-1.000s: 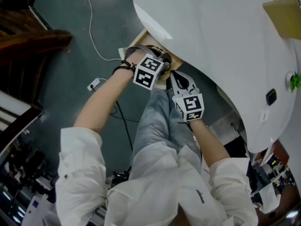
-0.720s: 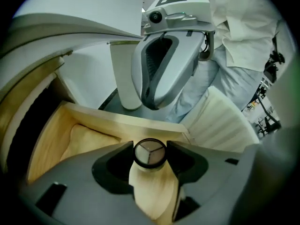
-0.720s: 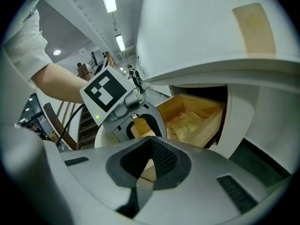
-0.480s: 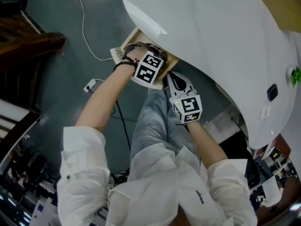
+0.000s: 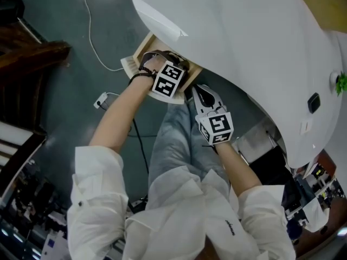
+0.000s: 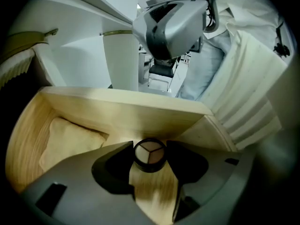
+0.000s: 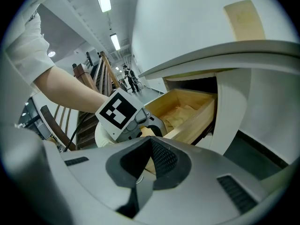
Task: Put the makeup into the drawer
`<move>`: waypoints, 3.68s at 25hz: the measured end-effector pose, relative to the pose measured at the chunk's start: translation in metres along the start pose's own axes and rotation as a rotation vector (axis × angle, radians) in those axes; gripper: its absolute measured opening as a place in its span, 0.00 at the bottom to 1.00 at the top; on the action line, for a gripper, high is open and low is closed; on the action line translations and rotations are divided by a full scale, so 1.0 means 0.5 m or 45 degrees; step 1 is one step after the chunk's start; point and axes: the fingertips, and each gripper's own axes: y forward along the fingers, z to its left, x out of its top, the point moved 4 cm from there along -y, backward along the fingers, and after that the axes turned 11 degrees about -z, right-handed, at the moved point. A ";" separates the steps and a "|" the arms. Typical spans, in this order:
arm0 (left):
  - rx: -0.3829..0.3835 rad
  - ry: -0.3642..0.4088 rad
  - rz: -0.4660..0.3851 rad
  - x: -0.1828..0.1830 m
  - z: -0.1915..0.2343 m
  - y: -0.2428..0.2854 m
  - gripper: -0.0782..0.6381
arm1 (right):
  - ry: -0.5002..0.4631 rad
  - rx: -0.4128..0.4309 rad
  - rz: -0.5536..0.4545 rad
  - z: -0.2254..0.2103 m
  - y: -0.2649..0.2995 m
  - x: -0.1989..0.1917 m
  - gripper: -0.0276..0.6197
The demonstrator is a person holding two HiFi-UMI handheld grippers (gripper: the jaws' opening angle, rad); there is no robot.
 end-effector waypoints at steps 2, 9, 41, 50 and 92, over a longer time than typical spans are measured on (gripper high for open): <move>0.007 0.001 0.001 -0.002 0.001 0.005 0.44 | 0.009 -0.005 -0.001 0.000 -0.003 -0.002 0.07; 0.014 -0.007 -0.002 -0.010 0.006 0.014 0.44 | 0.015 -0.009 0.002 0.003 -0.002 -0.005 0.07; 0.971 -0.265 -0.893 0.417 0.017 -0.528 0.15 | 0.012 -0.248 -0.493 -0.019 -0.306 0.429 0.07; 1.354 -0.489 -1.409 0.575 0.032 -0.791 0.15 | -0.064 -0.524 -0.777 -0.059 -0.517 0.581 0.07; 1.697 -0.252 -1.418 0.683 0.013 -0.969 0.15 | -0.172 -1.047 -1.111 -0.117 -0.888 0.624 0.07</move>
